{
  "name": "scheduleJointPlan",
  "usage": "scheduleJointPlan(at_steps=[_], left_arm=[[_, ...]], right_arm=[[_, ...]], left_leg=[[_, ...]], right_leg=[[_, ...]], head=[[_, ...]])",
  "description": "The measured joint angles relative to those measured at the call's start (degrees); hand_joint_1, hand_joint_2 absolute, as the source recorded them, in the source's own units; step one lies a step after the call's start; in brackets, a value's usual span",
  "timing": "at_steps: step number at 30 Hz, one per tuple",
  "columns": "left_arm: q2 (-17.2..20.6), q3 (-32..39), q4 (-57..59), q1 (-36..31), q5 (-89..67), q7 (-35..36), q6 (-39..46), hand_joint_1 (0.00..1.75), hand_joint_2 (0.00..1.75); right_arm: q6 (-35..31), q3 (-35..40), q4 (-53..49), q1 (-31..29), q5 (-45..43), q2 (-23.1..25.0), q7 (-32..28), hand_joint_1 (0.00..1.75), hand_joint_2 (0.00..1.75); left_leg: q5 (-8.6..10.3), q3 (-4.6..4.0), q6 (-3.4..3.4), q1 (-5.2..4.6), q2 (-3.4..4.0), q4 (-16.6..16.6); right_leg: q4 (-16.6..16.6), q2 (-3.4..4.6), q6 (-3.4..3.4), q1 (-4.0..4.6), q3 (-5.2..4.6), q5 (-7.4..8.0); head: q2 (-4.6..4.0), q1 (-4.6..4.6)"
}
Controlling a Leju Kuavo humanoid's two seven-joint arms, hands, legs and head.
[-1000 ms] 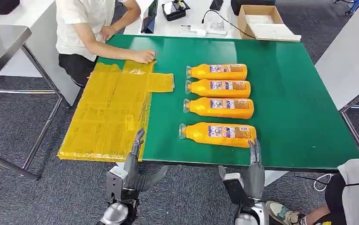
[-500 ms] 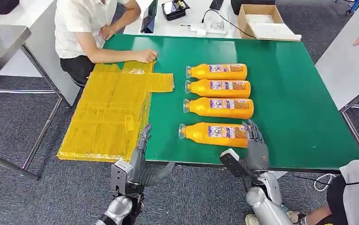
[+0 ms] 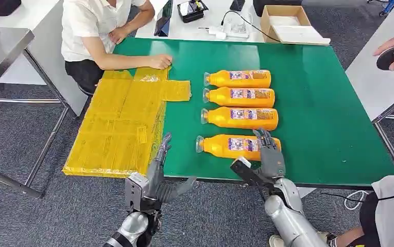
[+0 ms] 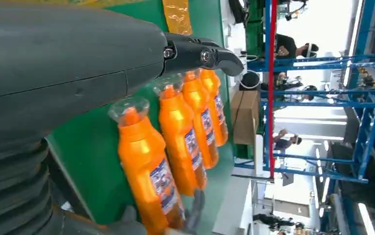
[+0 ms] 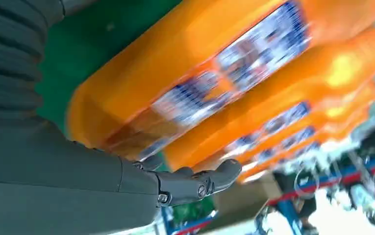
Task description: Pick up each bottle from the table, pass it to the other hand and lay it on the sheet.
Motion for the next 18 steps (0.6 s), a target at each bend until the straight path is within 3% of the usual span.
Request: scheduleJointPlan(at_steps=[7,14,18], left_arm=[[-0.1,-0.1,0.3,-0.2,0.1,1.4,0.5,0.00,1.75],[-0.1,0.0,0.4,-0.2,0.7,1.8,-0.1,0.00,1.75],[0.0,0.0,0.4,-0.1,0.7,1.9,0.2,0.00,1.75]], right_arm=[[2.9,4.5,5.2,-4.6,7.9,0.9,13.6,0.00,1.75],[2.9,6.6,8.5,-7.2,9.9,1.3,15.9,0.00,1.75],[6.4,7.7,9.9,-8.6,12.4,1.6,20.3,0.00,1.75]], left_leg=[[0.00,0.00,0.00,0.00,0.00,0.0],[-0.01,0.00,0.01,-0.01,-0.01,0.0],[0.00,0.05,0.00,0.00,0.02,0.0]], right_leg=[[0.0,0.00,-0.01,-0.01,0.00,-0.01],[0.0,0.00,0.00,-0.01,0.01,0.00],[0.0,0.01,0.00,0.00,0.03,0.00]], head=[[0.00,-0.02],[0.00,0.00],[0.00,0.00]])
